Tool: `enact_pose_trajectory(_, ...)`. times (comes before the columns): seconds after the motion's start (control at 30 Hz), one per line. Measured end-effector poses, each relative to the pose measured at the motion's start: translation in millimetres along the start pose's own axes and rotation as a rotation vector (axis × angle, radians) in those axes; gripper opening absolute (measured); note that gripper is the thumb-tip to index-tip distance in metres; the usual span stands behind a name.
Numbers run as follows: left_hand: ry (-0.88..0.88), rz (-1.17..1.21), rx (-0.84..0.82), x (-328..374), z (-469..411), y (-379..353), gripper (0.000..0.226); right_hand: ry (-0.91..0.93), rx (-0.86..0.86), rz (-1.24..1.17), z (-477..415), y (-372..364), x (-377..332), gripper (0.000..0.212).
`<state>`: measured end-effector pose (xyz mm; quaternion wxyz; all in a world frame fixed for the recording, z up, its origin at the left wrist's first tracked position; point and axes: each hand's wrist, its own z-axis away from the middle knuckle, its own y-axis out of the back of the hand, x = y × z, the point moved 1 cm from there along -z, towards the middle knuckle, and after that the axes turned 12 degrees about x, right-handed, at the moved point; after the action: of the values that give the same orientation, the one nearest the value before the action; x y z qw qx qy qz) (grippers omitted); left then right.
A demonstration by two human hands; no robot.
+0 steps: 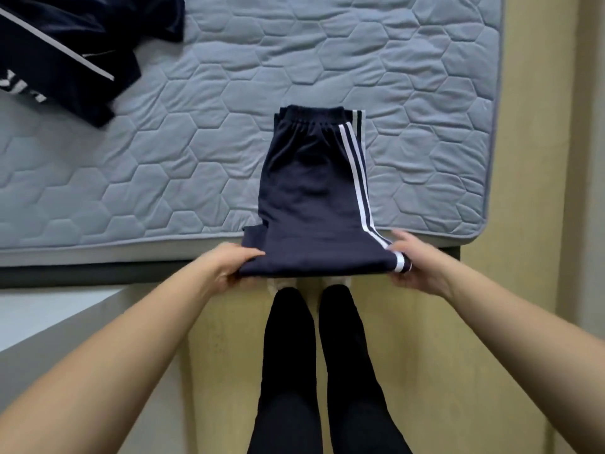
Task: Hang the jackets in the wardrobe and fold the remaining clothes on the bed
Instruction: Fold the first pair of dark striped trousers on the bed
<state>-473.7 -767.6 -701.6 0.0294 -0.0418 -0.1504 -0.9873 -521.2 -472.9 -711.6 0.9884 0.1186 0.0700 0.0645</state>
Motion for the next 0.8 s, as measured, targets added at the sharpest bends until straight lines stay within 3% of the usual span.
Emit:
enact_pose_trajectory(0.07, -0.054, 0.185, 0.037, 45, -5, 2, 0.025, 0.02, 0.004, -0.099, -2, -1, -47, 0.016)
enact_pose_trajectory(0.1, -0.077, 0.234, 0.046, 71, -10, 1, 0.023, 0.047, 0.006, -0.106, -7, -4, -73, 0.017)
enact_pose_trajectory(0.17, -0.098, 0.293, 0.05, 122, -23, -4, 0.014, 0.127, 0.011, -0.109, -23, -12, -125, 0.027)
enact_pose_trajectory(0.23, -0.167, 0.365, 0.08, 162, -42, -13, 0.024, 0.22, 0.002, -0.13, -45, -29, -166, 0.039)
enact_pose_trajectory(0.3, -0.268, 0.347, 0.205, 187, -65, -28, 0.028, 0.383, 0.109, -0.044, -70, -51, -188, 0.05)
enact_pose_trajectory(0.37, -0.437, 0.145, 0.483, 189, -83, -44, 0.033, 0.689, 0.423, 0.259, -90, -72, -182, 0.054)
enact_pose_trajectory(0.43, -0.811, -0.277, 0.721, 173, -96, -62, 0.048, 1.021, 0.663, 0.648, -96, -91, -156, 0.056)
enact_pose_trajectory(0.53, -1.26, -0.758, 0.773, 152, -118, -85, 0.062, 1.323, 0.644, 0.95, -116, -118, -129, 0.062)
enact_pose_trajectory(0.67, -1.384, -1.049, 0.74, 155, -179, -104, 0.065, 1.42, 0.641, 1.164, -173, -140, -140, 0.064)
enact_pose_trajectory(0.8, -1.41, -1.071, 0.779, 153, -233, -107, 0.074, 1.539, 0.701, 1.149, -219, -144, -136, 0.064)
